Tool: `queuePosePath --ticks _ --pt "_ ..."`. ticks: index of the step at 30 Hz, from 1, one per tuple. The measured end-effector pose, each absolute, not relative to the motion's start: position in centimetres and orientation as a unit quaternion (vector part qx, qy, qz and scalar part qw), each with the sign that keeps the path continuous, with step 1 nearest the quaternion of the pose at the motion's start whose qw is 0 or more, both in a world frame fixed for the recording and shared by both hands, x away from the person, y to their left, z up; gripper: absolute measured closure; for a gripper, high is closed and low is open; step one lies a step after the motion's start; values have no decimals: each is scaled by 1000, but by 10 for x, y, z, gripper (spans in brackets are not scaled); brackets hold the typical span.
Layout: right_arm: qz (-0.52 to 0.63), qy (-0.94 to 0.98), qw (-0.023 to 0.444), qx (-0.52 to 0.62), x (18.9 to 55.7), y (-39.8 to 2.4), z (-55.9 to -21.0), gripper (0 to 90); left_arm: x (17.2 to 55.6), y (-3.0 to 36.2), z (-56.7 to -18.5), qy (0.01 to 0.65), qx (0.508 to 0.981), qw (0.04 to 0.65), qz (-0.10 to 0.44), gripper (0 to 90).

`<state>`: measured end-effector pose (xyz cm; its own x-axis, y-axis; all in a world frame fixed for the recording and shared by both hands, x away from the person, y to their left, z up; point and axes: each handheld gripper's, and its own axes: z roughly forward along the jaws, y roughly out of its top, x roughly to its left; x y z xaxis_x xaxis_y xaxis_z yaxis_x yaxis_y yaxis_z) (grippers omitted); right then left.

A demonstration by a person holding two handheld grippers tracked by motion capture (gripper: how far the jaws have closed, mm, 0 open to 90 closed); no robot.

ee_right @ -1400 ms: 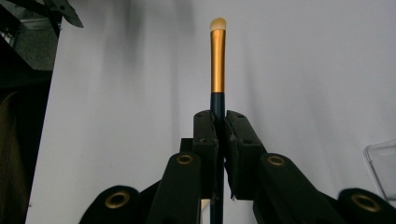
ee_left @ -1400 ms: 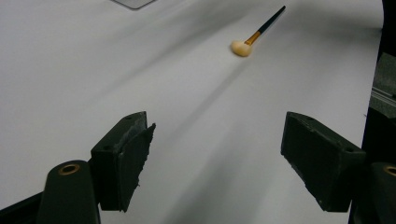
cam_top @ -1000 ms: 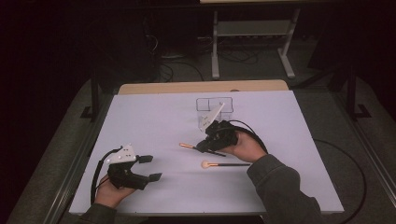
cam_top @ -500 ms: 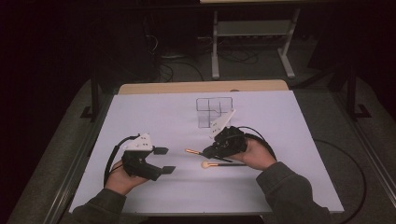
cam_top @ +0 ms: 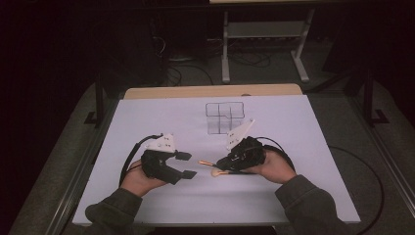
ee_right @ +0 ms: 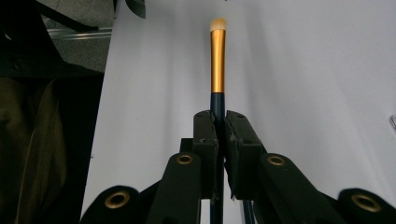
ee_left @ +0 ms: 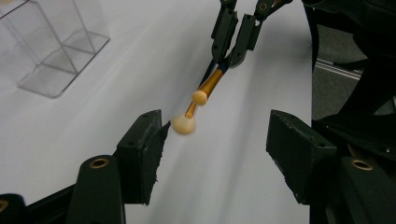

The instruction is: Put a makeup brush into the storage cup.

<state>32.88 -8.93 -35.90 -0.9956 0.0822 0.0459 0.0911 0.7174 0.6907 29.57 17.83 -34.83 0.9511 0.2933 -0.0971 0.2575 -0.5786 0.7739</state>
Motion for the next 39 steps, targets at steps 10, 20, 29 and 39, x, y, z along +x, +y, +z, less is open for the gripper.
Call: queuePosePath --ticks 10,20,29,39 --pt "-379 -925 6 -33 321 -90 -356 828 300 157 -344 135 899 416 1 431" --pt "-382 -924 6 -18 315 -89 -355 828 303 147 -346 113 910 399 -20 539" --pt "-382 -924 5 -9 311 -88 -354 828 305 143 -346 98 912 396 -32 630" --pt "-384 -923 2 -4 308 -87 -352 828 305 140 -344 90 917 386 -38 702"
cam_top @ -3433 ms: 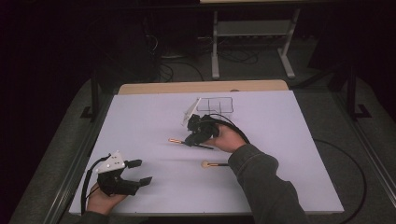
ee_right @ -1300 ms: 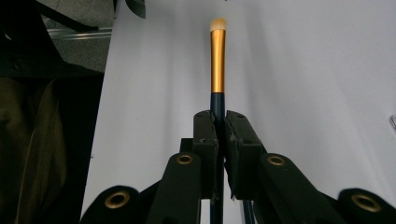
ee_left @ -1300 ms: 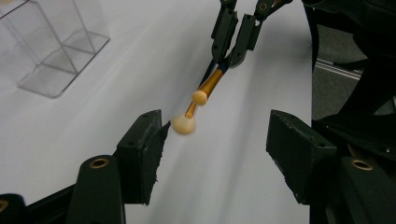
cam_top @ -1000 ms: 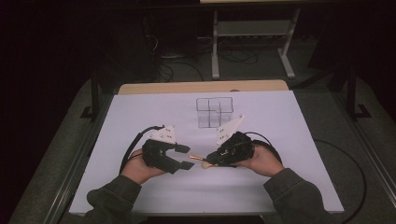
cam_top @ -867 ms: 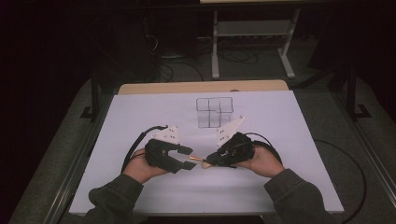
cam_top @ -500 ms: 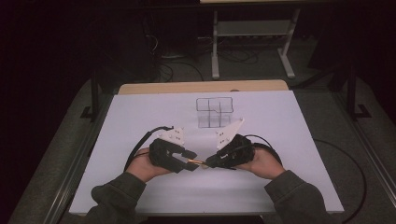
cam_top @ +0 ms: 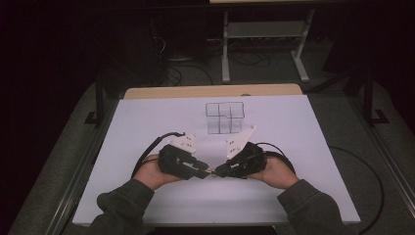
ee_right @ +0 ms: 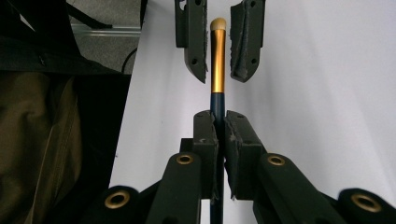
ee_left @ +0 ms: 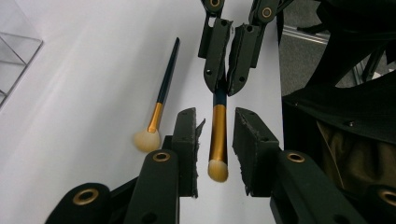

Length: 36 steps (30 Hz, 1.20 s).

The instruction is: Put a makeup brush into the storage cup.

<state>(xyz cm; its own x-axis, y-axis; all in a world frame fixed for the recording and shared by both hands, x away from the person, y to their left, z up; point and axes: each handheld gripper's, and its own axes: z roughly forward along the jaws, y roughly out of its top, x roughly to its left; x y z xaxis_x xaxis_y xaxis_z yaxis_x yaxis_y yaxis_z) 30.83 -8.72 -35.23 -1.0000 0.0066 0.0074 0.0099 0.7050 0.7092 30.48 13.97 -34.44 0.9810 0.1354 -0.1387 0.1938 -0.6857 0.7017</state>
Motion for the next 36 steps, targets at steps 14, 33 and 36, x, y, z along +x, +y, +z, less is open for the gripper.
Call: queuePosePath --ticks 14,33,36 --pt "-384 -923 -2 5 306 -87 -352 827 305 137 -338 74 922 377 -49 822" --pt "-379 -925 -10 9 303 -84 -351 819 304 131 -329 55 933 353 -39 837" --pt "-375 -927 -8 10 303 -84 -351 817 304 129 -328 53 934 351 -39 837"
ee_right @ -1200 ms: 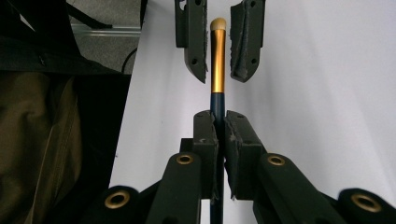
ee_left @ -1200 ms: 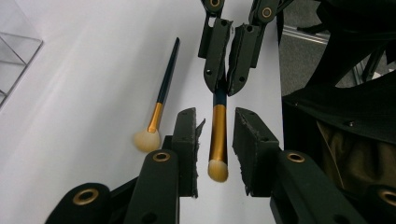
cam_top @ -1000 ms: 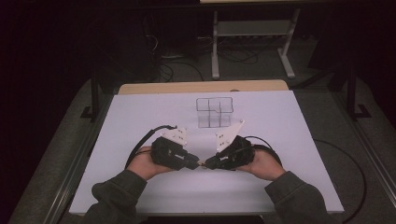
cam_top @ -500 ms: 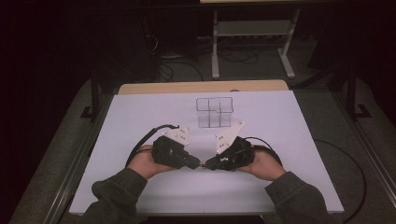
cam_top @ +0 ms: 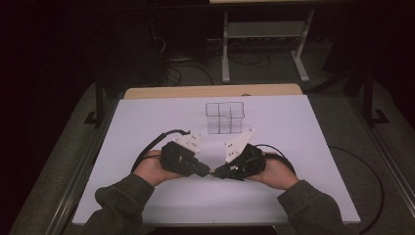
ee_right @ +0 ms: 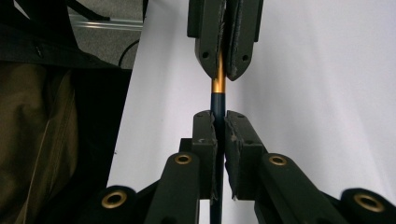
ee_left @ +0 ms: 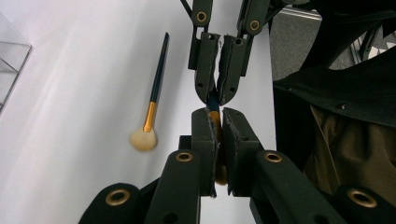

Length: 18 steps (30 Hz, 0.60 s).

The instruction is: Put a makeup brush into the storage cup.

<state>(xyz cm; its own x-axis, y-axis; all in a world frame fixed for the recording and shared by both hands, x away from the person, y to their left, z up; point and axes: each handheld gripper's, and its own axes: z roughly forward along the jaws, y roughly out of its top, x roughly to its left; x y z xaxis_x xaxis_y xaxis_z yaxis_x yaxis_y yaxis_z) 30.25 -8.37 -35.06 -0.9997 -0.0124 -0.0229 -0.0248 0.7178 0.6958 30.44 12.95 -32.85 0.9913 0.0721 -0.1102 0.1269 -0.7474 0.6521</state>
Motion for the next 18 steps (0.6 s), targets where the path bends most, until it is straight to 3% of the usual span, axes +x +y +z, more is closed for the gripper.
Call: queuePosePath --ticks 18 --pt "349 937 17 -21 302 -74 -350 791 307 120 -323 44 939 338 -39 837"
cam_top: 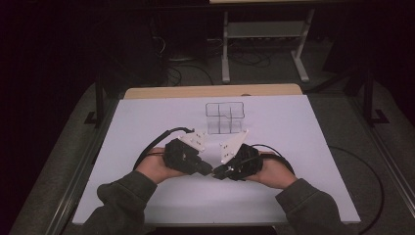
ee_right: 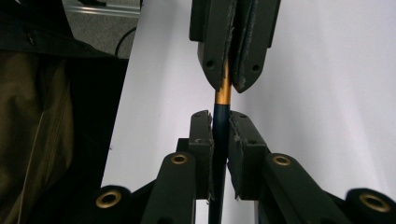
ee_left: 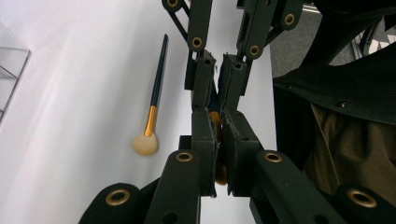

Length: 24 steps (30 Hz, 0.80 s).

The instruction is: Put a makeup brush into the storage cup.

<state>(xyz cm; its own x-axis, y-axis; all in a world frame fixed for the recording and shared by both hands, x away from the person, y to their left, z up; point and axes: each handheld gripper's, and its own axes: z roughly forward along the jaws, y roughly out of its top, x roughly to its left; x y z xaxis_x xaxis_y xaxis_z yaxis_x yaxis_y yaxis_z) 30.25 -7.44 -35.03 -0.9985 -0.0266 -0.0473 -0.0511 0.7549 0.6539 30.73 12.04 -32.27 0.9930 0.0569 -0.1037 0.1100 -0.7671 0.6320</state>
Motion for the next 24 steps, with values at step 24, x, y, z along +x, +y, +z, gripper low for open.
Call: queuePosePath --ticks 24 --pt "343 939 -11 -22 306 -65 -353 809 305 121 -328 41 944 323 -44 837"
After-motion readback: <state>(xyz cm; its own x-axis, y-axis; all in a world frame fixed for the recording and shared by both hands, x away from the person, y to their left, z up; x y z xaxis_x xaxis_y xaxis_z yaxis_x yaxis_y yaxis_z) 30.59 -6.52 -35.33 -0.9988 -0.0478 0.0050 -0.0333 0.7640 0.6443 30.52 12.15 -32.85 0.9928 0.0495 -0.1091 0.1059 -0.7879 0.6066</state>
